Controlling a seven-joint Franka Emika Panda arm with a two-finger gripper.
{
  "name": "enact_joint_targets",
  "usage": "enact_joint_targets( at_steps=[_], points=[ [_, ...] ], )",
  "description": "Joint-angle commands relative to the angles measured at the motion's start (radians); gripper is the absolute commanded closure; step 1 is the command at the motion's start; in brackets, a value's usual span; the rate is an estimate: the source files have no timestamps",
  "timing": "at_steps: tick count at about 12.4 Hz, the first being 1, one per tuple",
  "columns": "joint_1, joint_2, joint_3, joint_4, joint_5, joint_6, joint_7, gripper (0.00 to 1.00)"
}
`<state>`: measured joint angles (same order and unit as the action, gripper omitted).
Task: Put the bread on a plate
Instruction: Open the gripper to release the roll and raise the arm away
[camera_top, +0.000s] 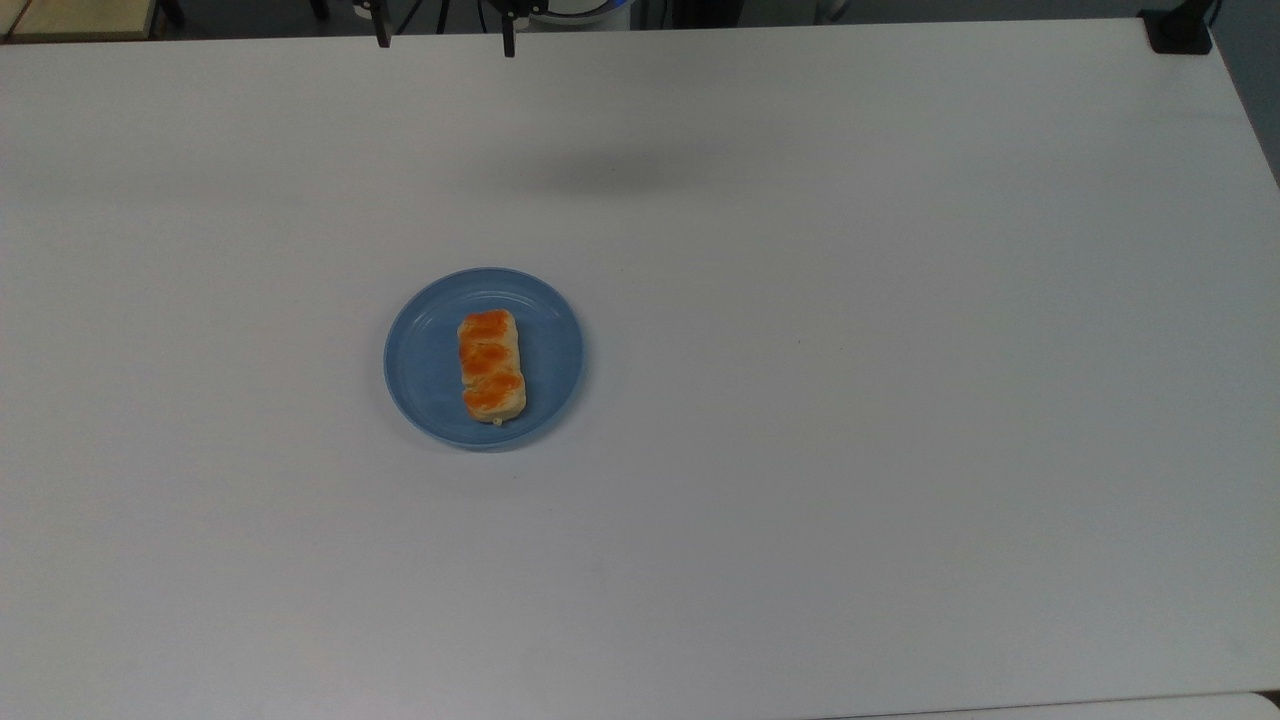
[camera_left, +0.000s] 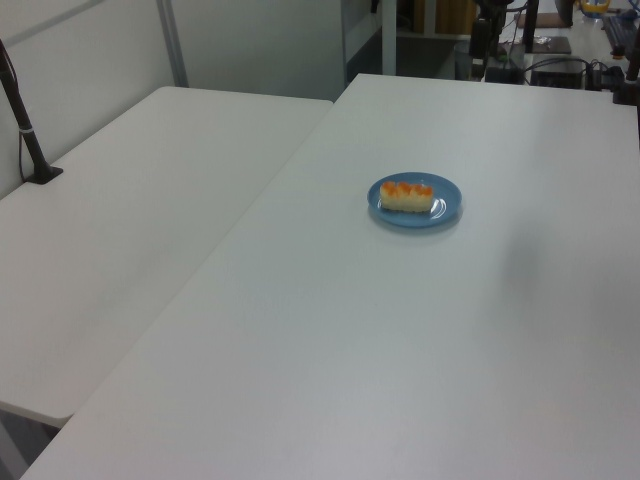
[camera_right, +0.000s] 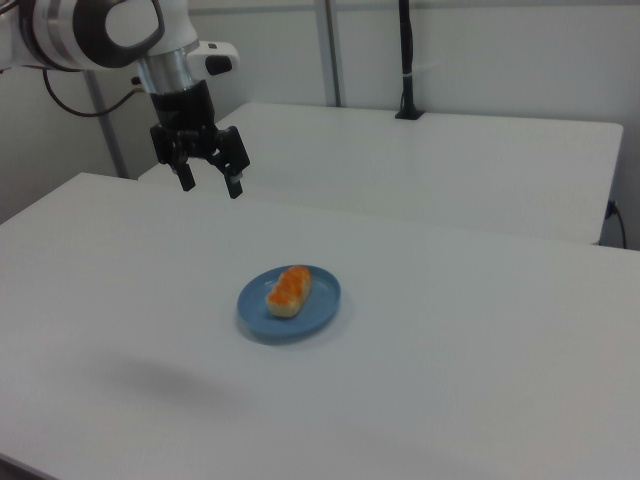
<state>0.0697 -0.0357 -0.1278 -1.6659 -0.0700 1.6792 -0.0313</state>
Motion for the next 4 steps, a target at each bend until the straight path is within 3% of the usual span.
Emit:
enact_joint_targets(
  at_steps=[1, 4],
  points=[
    [0.001, -0.001, 0.004, -0.028, 0.012, 0.004, 0.014, 0.0],
    [-0.001, 0.017, 0.004, -0.023, 0.016, 0.007, 0.01, 0.0]
  ],
)
